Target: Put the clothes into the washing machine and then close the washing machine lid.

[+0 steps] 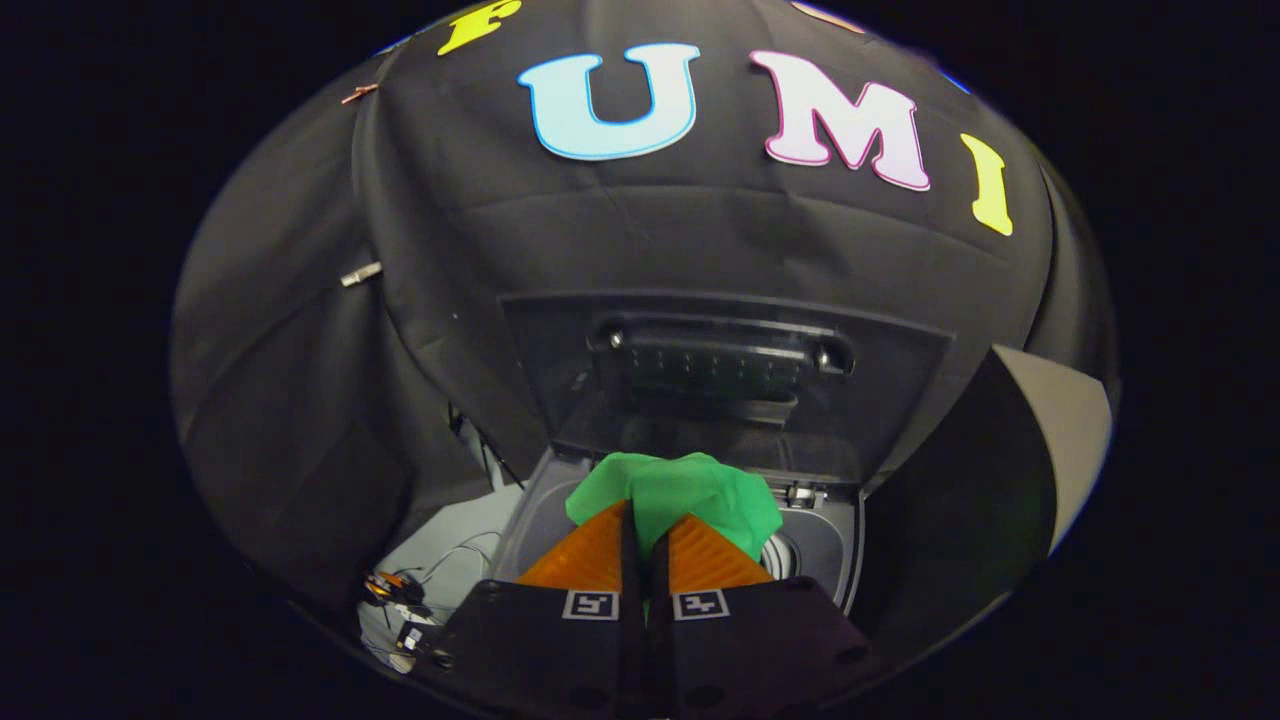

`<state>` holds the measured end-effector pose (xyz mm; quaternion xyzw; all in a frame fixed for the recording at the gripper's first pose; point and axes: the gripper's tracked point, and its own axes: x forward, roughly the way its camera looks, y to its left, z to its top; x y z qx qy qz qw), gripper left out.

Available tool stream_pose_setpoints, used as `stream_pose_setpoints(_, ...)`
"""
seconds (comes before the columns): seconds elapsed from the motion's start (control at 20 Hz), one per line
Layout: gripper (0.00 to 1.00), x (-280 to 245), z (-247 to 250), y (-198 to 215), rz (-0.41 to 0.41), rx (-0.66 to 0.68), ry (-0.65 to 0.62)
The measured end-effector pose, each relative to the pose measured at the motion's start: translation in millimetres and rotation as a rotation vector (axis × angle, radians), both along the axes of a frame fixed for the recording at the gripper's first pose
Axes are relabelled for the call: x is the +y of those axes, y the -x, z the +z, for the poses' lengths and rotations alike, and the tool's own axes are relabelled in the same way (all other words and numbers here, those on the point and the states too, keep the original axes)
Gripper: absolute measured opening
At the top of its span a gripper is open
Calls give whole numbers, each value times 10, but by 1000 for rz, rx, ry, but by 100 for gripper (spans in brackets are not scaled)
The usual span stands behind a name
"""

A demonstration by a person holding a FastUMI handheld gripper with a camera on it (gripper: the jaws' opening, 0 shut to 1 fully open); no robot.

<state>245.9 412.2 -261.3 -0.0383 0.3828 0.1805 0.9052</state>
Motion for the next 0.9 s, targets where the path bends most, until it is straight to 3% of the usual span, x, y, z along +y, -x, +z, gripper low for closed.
stream_pose_setpoints(0.35,5,-242,-905,-54,-48,58,105)
stream_pose_setpoints(0.65,9,-236,-1146,0,-38,65,134)
stream_pose_setpoints(0.7,17,-278,-1142,-24,-49,70,171)
stream_pose_setpoints(0.85,99,-347,-1098,37,-42,71,225)
stream_pose_setpoints(0.9,100,-310,-1084,40,-44,66,200)
